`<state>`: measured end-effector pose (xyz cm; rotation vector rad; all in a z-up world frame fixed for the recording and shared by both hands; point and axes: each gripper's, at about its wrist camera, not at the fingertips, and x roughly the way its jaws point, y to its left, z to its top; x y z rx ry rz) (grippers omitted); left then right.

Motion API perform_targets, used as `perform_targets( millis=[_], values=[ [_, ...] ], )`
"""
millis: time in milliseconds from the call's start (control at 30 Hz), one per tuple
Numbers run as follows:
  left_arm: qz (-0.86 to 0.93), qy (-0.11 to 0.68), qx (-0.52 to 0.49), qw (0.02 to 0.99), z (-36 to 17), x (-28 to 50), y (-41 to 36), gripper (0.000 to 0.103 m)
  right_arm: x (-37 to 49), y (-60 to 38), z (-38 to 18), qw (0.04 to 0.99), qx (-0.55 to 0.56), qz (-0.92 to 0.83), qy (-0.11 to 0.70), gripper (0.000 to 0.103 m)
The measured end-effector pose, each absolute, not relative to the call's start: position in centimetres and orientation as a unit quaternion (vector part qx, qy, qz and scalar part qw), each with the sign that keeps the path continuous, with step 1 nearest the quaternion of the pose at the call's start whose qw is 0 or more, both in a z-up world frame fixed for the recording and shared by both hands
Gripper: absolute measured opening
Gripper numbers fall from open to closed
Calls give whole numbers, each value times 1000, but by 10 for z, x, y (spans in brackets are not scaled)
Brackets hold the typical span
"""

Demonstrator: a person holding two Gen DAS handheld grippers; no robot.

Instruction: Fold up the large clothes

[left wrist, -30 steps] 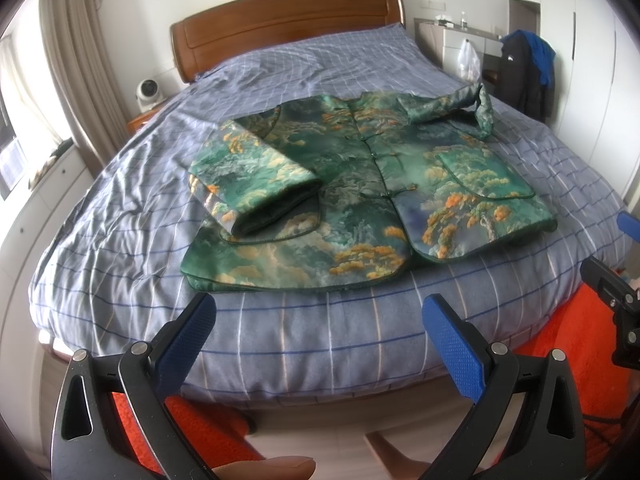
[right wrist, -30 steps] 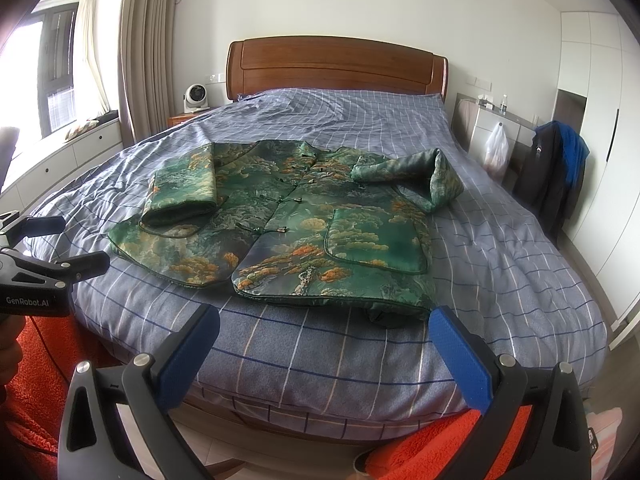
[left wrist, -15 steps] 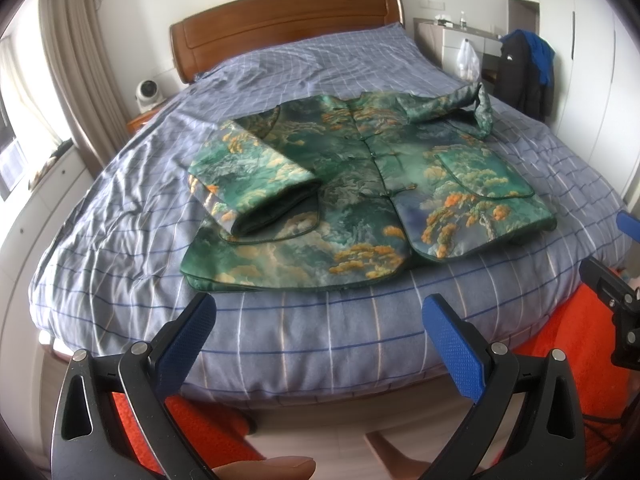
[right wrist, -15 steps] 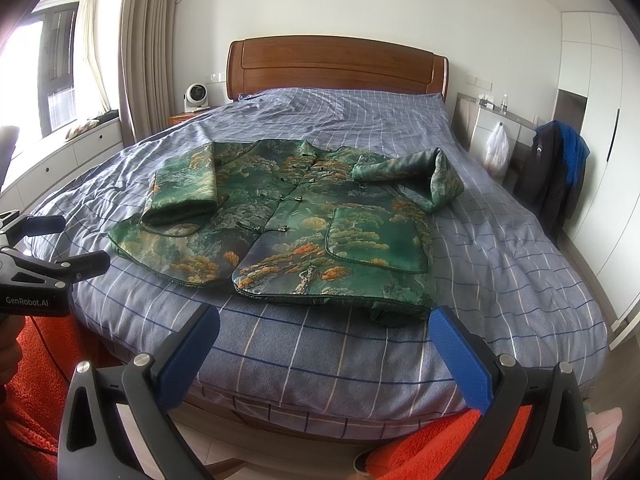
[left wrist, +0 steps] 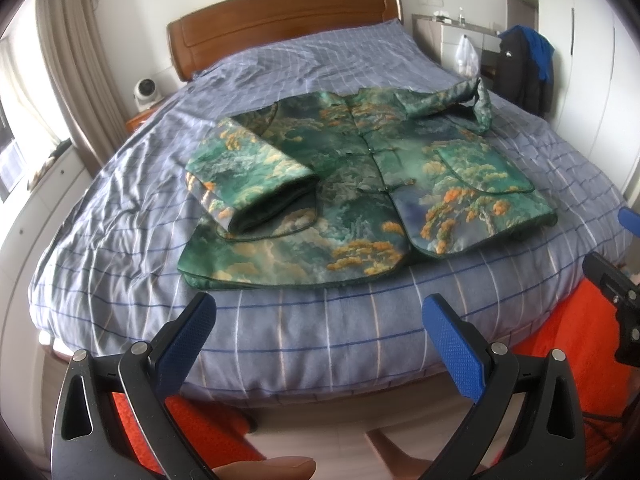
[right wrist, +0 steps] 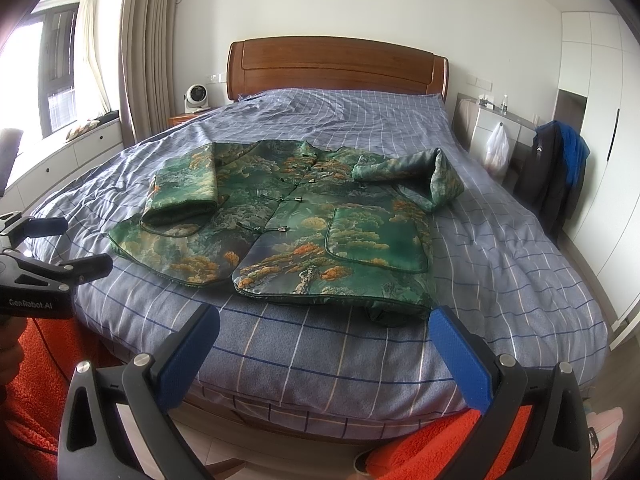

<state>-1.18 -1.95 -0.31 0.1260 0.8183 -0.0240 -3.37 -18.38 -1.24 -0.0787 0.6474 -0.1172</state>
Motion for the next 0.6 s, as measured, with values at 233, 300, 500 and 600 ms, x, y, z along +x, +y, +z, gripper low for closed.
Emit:
perform_targets(
  millis=[233,300,500,600],
  values=[
    [0,420,30,907,-12,-3,1,103,-31,-181,-17,943,-32,-56,327,103],
    [0,422,29,906,-12,4,12,103,-30,-180,-17,943,-36,-54,326,103],
    [-3,427,-7,904,-22,69,102,103,-20,-223,-7,948,-33,-72,309,103],
    [-55,492,-52,867,-61,128,153,102,1,-284,-11,943,-7,-105,315,103]
  ],
)
